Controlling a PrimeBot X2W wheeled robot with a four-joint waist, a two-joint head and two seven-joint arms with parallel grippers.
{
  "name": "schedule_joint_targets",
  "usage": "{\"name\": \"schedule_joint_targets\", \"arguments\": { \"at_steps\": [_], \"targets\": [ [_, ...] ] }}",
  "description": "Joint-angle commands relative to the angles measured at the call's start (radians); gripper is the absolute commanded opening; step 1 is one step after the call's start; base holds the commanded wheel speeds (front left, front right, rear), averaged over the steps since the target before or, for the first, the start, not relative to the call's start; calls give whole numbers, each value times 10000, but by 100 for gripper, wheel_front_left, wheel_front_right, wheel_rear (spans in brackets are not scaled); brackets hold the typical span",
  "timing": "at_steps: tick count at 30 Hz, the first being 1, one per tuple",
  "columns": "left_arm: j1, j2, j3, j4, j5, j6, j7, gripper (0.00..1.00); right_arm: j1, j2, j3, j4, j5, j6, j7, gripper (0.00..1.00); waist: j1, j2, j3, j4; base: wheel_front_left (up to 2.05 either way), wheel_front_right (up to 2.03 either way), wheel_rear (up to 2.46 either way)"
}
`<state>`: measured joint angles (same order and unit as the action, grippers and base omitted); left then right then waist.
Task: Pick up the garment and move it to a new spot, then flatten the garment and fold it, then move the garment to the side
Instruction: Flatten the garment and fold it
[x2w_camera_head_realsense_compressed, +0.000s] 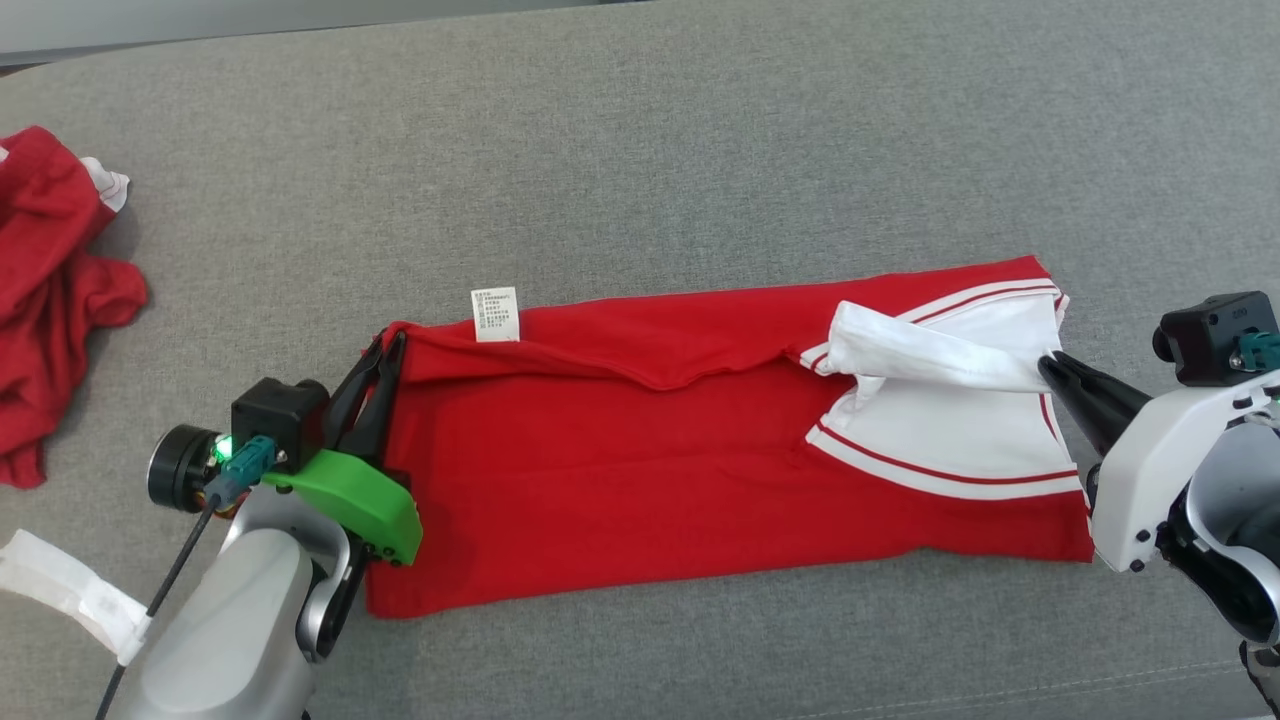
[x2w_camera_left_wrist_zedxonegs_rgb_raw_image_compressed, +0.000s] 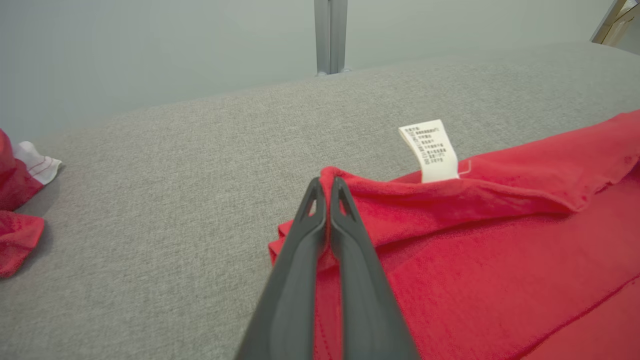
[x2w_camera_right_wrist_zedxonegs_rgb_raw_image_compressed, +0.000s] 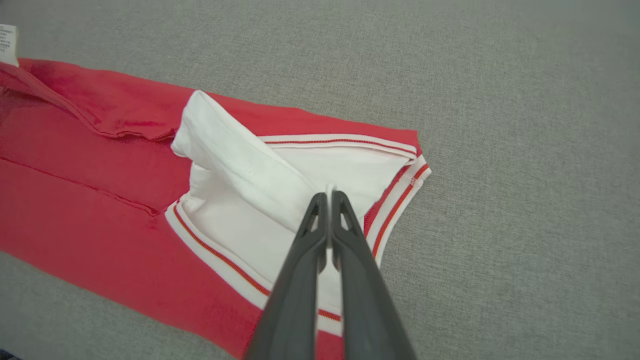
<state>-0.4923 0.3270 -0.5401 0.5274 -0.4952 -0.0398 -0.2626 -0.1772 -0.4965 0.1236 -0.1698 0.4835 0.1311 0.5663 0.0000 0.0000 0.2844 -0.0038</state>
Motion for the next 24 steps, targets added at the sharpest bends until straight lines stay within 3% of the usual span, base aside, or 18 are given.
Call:
{"name": "schedule_joint_targets", "arguments": {
  "at_steps": [1, 7, 8, 9, 10, 15, 24],
  "targets": [
    [289, -39, 179, -10, 91, -2, -23, 0, 175, 46, -30, -38, -81, -7, 38, 0, 0, 0, -88, -89, 0, 0, 0],
    [1022, -375, 1002, -16, 255, 115, -24, 0, 498, 132, 67, 128, -7, -7, 90, 0, 0, 0, -250, -150, 0, 0, 0],
    [1124, -437, 1117, -11, 272, 51, -24, 38, 551, 136, 78, 179, 9, -7, 108, 46, 0, 0, -283, -151, 0, 0, 0],
    [1221, -493, 1178, 24, 297, 16, -24, 74, 603, 149, 48, 266, 10, -7, 157, 100, 0, 0, -321, -143, 0, 0, 0],
    [1313, -564, 1274, 49, 335, -25, -26, 100, 632, 149, 25, 309, -8, -7, 152, 100, 0, 0, -365, -130, 0, 0, 0],
    [1760, -915, 2045, -264, 384, -98, -26, 100, 777, 112, 98, 480, -24, -7, 152, 100, 0, 0, -670, -52, 0, 0, 0],
    [3387, -1618, 3961, -2162, 760, -580, -13, 100, 1313, 392, -454, 641, -58, -7, 97, 100, 0, 0, -1520, 167, 0, 0, 0]
  ]
}}
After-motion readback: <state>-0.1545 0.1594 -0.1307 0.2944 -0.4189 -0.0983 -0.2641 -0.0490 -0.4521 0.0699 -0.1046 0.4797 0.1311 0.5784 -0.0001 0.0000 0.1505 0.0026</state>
